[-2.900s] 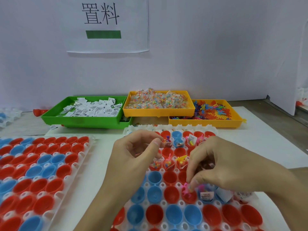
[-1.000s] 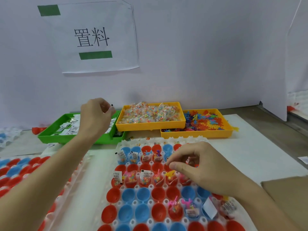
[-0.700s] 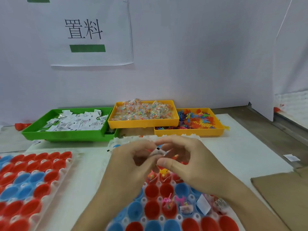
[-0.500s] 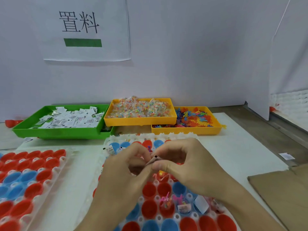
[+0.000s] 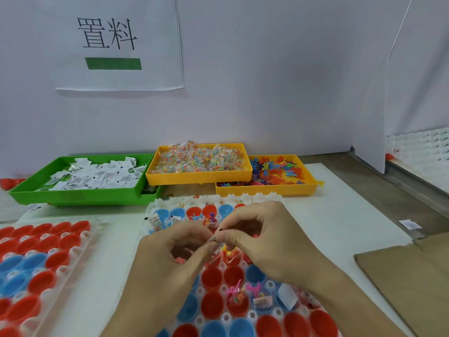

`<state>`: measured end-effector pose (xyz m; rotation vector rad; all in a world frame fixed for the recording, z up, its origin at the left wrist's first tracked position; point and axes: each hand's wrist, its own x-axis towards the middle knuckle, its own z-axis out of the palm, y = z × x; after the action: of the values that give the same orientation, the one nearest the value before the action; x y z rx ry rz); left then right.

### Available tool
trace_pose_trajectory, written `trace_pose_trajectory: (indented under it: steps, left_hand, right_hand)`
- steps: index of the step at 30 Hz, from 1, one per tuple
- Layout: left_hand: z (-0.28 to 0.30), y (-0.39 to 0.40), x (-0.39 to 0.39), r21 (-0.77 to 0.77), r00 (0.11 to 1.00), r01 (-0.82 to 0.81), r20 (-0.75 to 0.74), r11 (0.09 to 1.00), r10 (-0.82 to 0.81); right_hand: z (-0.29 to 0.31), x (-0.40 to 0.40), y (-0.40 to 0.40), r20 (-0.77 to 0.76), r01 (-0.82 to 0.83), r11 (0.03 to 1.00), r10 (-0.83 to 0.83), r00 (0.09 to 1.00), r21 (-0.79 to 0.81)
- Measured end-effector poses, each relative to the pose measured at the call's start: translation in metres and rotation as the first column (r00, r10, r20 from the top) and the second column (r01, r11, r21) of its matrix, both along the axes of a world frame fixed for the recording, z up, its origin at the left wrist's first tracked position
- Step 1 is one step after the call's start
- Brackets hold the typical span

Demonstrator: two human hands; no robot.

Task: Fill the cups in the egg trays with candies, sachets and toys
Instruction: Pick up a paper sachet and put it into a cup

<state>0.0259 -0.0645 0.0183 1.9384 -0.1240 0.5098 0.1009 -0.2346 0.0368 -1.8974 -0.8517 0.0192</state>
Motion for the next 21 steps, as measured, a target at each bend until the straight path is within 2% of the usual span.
trace_pose_trajectory:
  steps: [5, 13, 21]
  left_hand:
    - [-0.002, 0.003, 0.002, -0.085, 1.000, -0.002, -0.018, 0.996, 0.001]
    - [-0.002, 0.002, 0.001, -0.111, 1.000, 0.000, -0.004, 0.994, 0.000]
    - [0.004, 0.007, -0.002, -0.036, 0.996, -0.084, 0.011, 0.996, 0.085]
  right_hand:
    - [0.001, -0.001, -0.001, -0.009, -0.031, 0.999, 0.031, 0.999, -0.011]
    - [0.007, 0.004, -0.010, 0.008, 0.013, 1.000, -0.013, 1.000, -0.004]
    - [0.015, 0.004, -0.024, -0.117, -0.194, 0.963, 0.174, 0.978, -0.187]
